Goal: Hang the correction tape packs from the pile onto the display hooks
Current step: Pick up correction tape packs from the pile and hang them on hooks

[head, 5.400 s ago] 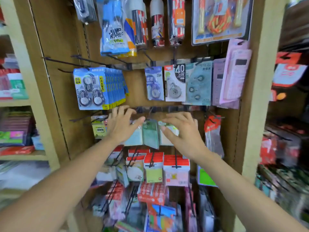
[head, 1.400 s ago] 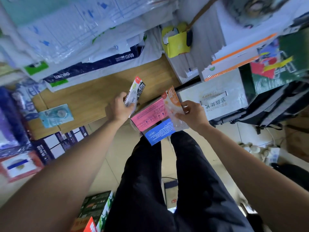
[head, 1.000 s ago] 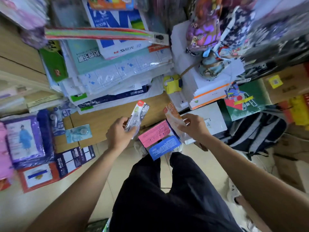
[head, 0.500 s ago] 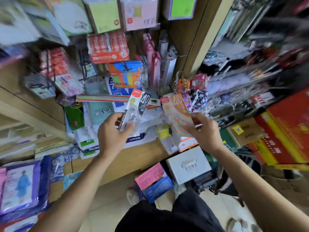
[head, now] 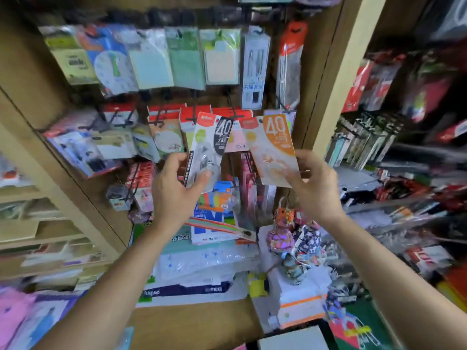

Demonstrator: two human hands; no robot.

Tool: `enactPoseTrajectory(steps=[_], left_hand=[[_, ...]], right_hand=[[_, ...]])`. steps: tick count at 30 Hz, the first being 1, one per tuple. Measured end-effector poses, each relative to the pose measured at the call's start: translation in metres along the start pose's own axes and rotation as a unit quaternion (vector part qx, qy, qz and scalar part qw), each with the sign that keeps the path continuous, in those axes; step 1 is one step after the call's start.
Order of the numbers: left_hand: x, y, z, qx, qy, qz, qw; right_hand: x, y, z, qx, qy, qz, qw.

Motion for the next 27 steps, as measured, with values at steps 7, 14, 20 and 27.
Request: enactPoseTrajectory(steps=[7, 14, 20, 27], left_hand=[[0.052, -0.024, 0.078, 0.053, 0.056, -0.002, 0.997], [0.104, -0.061, 0.153, 0.095, 0.125, 0.033, 0.987], [0.109, -0.089, 0.22, 0.15, 0.127, 0.011, 0.98], [0.092, -0.078, 0.29, 0.141, 0.089, -0.012, 0.986]], right_hand=[[-0.082, -0.036, 0.046, 0.012, -0.103, 0.068, 0.992], [-0.153, -0.078, 0.096, 0.034, -0.177, 0.071, 0.981], [-0.197, -0.116, 0.136, 0.102, -0.192, 0.068, 0.974], [-0.247, -0.149, 0.176, 0.187, -0.191, 0.044, 0.963]])
Point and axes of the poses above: each hand's wrist, its own z-axis towards the middle knuckle, its own y-axis out of the palm, x = y × z, the point moved 7 cm from there along z, towards the middle knuckle, and after that the axes turned 13 degrees about y, right-handed, at the moved point
